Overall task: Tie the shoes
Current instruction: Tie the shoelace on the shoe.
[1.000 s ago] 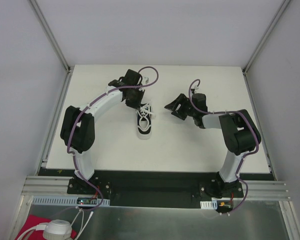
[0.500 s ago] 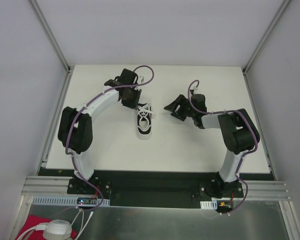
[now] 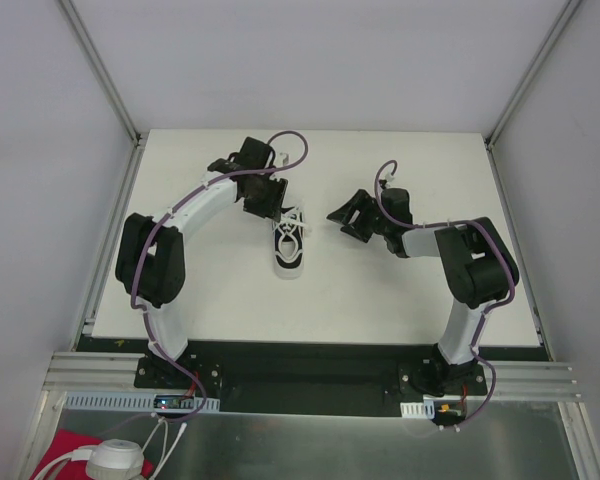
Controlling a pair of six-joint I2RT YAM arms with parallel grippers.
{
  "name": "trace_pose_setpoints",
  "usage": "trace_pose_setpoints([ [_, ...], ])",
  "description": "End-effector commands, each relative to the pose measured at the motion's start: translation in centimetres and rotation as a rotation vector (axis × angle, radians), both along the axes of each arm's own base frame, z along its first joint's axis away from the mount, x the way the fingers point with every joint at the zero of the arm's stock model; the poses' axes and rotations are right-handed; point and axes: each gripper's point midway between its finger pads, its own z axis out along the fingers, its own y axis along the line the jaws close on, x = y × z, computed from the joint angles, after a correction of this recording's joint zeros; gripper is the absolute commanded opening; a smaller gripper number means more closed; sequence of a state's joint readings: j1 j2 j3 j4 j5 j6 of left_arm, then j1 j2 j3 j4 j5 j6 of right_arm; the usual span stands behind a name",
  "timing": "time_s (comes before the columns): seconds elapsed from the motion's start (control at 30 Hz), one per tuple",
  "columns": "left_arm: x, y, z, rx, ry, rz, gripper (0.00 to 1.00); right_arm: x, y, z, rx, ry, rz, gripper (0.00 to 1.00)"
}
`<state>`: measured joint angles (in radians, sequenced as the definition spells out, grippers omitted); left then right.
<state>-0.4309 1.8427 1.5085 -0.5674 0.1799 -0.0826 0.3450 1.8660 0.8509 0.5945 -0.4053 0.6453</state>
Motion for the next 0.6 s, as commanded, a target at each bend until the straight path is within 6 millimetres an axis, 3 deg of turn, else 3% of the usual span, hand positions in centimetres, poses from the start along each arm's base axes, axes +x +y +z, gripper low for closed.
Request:
trace_pose_setpoints([
  [0.0,0.3,-0.2,1.0,-0.016,-0.010,0.002,0.44,1.2,1.0,1.9,0.034,-0.062,0.015,0.73],
  [0.1,0.9,-0.4,1.4,-0.031,-0.029,0.025,0.41,1.2,0.9,1.9,0.035,-0.059,0.013,0.73],
  [0.27,1.7,0.9,1.7,-0.109,0.008,0.132,0.40,1.1,0.9,2.1,0.035,-0.065,0.014,0.73],
  [0.4,1.6,1.2,2.5,-0.353,0.121,0.277,0.39,1.1,1.0,1.9,0.033,-0.059,0.015,0.72],
  [0.5,1.8,1.5,2.5,-0.422,0.190,0.381,0.36,1.1,1.0,1.9,0.036,-0.059,0.017,0.73],
  [0.57,1.8,0.6,2.8,-0.478,0.249,0.414,0.36,1.1,1.0,1.9,0.034,-0.061,0.019,0.73],
])
